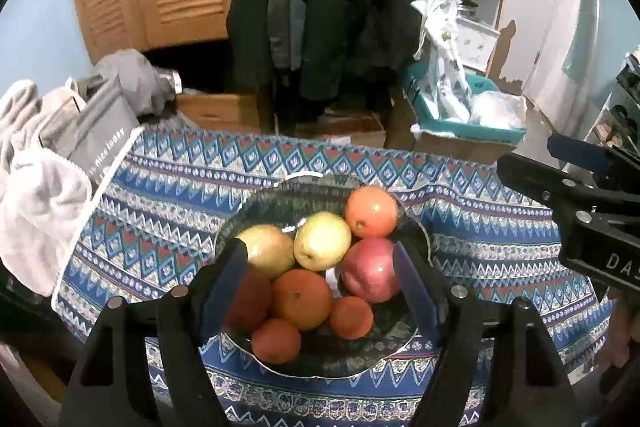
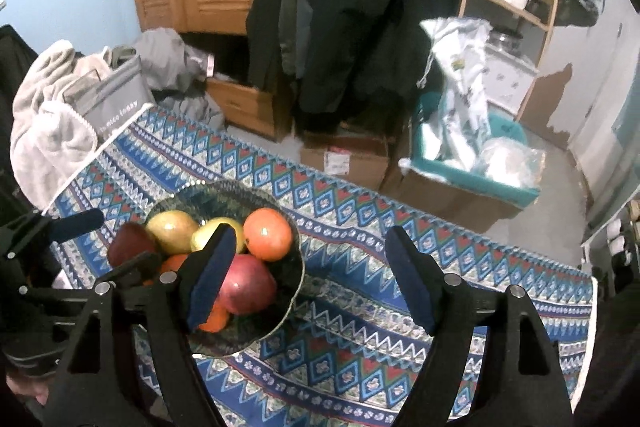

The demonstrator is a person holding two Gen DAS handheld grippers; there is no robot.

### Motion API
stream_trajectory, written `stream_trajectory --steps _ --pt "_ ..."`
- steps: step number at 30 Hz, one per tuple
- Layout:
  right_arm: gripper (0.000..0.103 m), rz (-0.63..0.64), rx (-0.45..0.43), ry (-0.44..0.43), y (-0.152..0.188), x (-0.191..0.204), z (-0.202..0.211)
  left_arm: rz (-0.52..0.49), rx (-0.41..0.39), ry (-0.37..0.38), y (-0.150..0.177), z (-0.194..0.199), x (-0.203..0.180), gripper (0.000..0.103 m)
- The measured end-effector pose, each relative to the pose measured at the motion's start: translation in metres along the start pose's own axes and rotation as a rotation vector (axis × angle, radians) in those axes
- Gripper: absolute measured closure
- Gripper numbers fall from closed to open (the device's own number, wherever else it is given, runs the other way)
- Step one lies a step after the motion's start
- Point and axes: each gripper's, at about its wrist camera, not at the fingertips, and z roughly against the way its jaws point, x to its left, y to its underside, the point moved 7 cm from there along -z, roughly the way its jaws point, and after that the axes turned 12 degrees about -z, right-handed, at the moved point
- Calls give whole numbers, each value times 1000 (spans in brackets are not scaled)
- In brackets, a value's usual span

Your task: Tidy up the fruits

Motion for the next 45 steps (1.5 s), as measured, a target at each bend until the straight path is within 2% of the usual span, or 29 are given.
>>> stream_trajectory --steps 10,14,20,25,28,32,38,45 --pt "21 -25 -129 19 -17 -15 52 -20 -93 -29 -26 40 -5 22" --pt "20 -40 -178 29 -25 -23 71 -16 -130 -26 -39 55 -8 15" --pt "20 -55 -235 50 -31 -36 94 -46 -175 -39 -53 74 -16 15" --pt "20 -56 -279 73 -33 -50 111 -58 -210 -34 -61 86 -23 7" --pt "19 -44 -298 101 -32 -57 120 -69 -220 -32 -66 91 -27 2" --pt "19 -62 -314 95 -33 -67 130 -77 -239 -20 -73 101 -33 1" --pt "19 -67 -337 127 -33 -81 140 -88 -263 -13 -80 105 -41 1" --pt "19 -65 -330 170 -30 -94 137 -99 -249 -1 -85 97 -52 1"
